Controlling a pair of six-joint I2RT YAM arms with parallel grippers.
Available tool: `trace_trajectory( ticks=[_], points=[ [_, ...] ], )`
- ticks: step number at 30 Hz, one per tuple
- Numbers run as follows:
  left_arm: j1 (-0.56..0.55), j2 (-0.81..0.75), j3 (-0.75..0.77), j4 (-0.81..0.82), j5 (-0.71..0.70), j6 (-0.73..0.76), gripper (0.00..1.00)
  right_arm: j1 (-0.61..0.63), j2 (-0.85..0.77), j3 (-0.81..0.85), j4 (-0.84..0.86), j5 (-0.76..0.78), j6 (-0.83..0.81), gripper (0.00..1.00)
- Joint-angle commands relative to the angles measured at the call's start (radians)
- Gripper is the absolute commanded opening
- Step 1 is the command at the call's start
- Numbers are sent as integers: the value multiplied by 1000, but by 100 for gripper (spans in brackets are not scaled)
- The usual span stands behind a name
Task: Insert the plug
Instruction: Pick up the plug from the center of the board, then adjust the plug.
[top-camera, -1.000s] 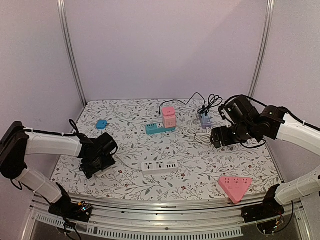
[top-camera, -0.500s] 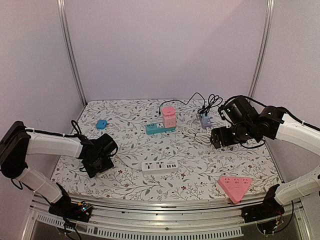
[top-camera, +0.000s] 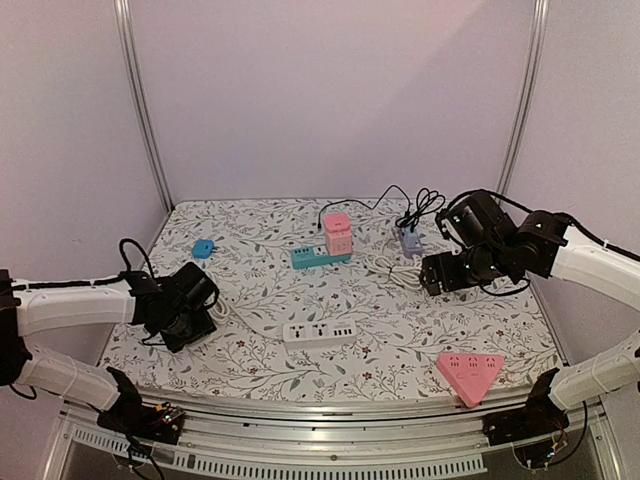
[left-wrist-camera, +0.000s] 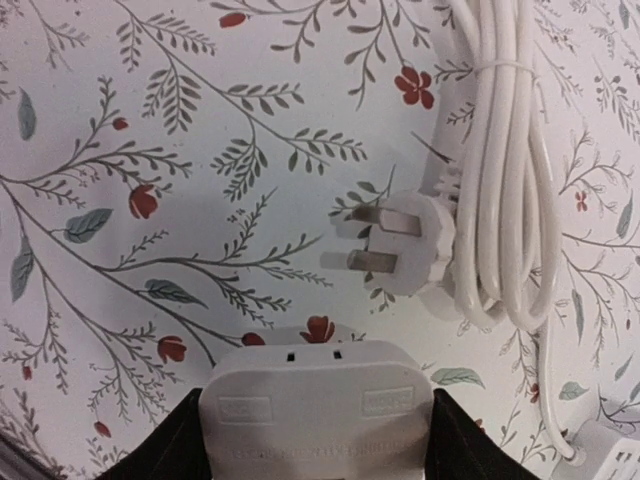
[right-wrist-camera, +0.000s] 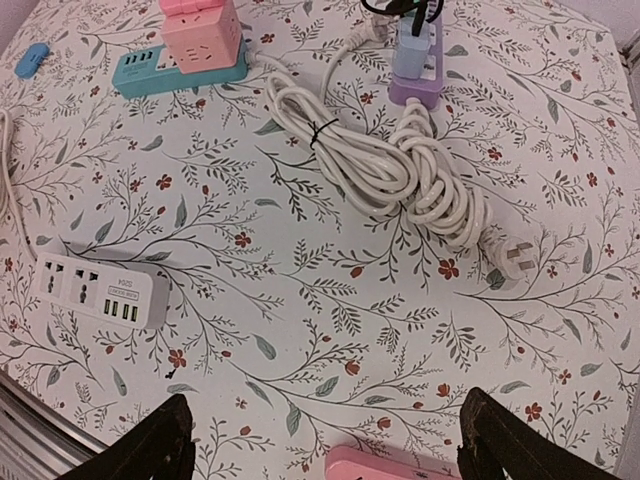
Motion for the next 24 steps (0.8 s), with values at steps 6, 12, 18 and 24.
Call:
trace_trajectory(
  ticks=[6,12,18,24],
  points=[
    [-146,-289,206,-108,-302,328,0,-3,14,89,-6,-19,-36,90],
    [-288,-233,348,95,-279,834,0,-3,15,179,-5,-91,-61,91],
    [-452,-133,374,358,-215,1222,0,-2,47,274,79,-249,-21,86],
    [-587,-86,350,584,-104,1523,0,42,94,241,313,-502,115,80]
  ],
)
